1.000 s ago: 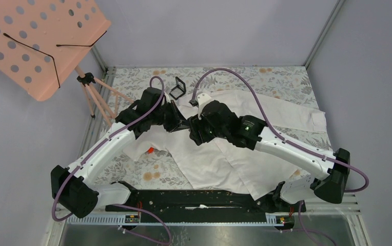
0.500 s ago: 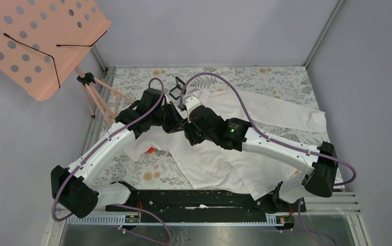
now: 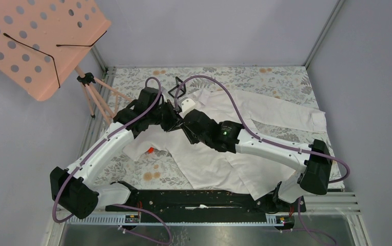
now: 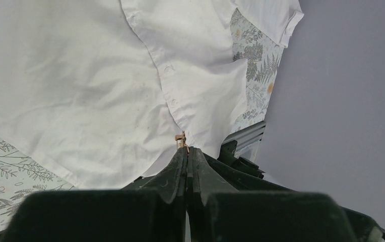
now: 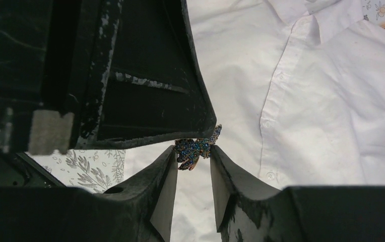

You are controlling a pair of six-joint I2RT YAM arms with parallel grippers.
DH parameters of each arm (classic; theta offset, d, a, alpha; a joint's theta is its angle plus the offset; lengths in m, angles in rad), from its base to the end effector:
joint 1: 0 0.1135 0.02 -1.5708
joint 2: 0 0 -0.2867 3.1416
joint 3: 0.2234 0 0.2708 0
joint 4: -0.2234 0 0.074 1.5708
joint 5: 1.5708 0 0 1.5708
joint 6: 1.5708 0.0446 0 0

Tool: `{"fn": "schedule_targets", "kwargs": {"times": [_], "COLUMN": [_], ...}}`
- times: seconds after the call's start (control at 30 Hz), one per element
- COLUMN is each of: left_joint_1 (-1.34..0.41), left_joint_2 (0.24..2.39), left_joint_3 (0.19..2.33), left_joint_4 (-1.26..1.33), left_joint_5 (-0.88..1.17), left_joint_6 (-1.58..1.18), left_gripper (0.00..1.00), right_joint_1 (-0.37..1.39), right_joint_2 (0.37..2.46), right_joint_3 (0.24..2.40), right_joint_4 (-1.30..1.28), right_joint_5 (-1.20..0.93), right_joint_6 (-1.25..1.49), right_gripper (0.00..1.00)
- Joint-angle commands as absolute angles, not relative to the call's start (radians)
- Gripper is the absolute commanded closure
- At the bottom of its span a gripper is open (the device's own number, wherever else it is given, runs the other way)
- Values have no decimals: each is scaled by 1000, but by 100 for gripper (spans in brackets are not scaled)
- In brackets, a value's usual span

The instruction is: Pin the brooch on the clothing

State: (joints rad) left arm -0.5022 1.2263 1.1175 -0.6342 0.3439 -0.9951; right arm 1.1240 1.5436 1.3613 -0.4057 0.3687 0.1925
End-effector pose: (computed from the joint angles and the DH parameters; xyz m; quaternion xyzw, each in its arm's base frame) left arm 0.2361 -0.1468 0.3359 -0.1533 0.8916 -0.3845 0.1837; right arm 0.1782 0.3348 0.3471 -0.3120 0.8133 0.1559 0.4658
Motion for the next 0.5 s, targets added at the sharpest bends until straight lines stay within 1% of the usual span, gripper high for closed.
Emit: {"fn": "schedule_targets", "kwargs": {"times": [0.0, 0.2, 0.33, 0.4, 0.47], "left_joint_1": [-495, -494, -494, -494, -494], "left_joint_2": [1188, 1187, 1187, 1190, 1193], "left_joint_3": [1126, 1127, 1125, 1126, 1133], "left_joint_4": [-604, -604, -600, -599, -613], "left_joint_5": [354, 354, 358, 359, 345], "left_joint_6": [-1014, -1015, -1014, -1008, -996], "left_gripper": [100, 100, 100, 100, 100], "right_joint_1": [1148, 1158, 1158, 1160, 1160], "right_joint_2": [1558, 1569, 1574, 1572, 1566], "right_joint_3": [1393, 1398, 1398, 1398, 1393], "right_joint_4": [-364, -355, -347, -348, -346], "right_joint_5": [440, 487, 540, 563, 584], "right_joint_6": [166, 166, 169, 177, 182], "right_gripper": [63, 64, 69, 74, 83]}}
